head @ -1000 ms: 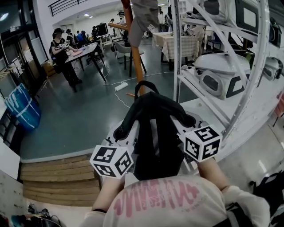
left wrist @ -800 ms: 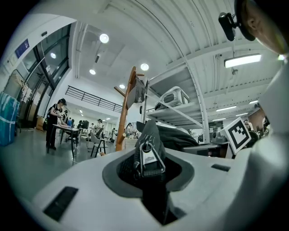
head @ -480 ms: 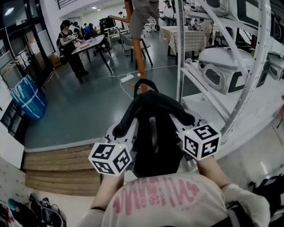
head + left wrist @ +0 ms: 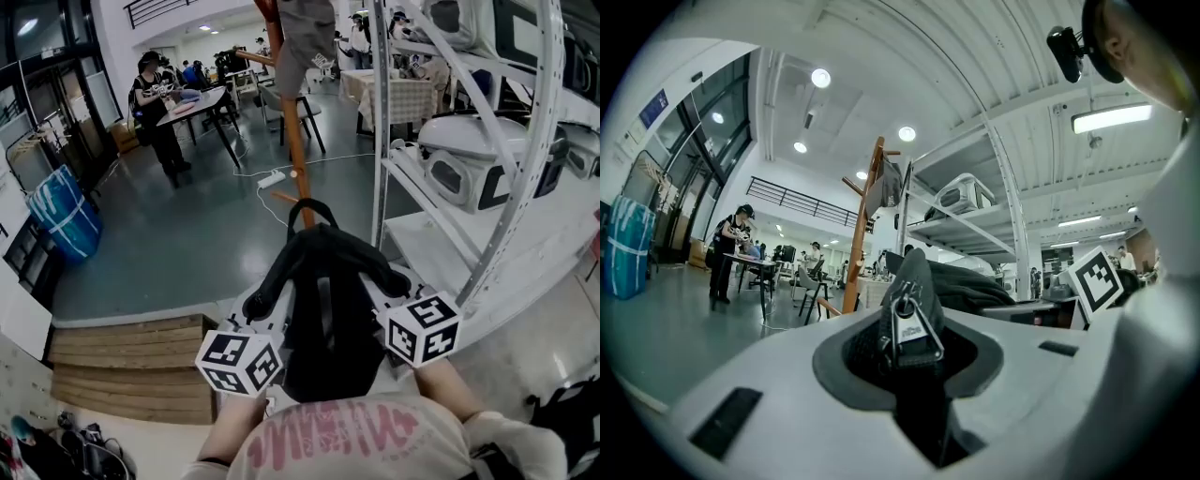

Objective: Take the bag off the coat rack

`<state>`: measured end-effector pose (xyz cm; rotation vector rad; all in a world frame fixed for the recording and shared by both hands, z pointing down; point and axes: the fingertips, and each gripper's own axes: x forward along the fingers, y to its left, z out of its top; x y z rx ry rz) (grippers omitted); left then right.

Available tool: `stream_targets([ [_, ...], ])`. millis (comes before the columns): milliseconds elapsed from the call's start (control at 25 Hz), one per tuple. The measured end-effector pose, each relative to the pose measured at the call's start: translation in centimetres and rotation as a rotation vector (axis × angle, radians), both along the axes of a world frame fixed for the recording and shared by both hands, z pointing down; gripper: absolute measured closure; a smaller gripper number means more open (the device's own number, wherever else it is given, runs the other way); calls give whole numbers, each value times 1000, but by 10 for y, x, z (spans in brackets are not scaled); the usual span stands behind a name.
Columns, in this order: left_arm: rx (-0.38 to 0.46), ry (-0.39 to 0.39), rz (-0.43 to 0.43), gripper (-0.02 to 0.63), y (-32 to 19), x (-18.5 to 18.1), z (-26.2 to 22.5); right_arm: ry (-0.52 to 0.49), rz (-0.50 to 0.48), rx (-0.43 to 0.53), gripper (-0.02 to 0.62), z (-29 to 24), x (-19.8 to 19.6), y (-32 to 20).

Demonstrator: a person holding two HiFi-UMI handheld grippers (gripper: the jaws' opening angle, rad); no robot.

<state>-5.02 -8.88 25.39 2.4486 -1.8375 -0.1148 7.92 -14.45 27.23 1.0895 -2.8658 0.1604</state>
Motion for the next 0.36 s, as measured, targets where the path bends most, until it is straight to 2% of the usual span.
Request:
stream_targets([
  [360,-7,2,-1,531,18,15,12,10,-3,-11,520,13,16,19],
])
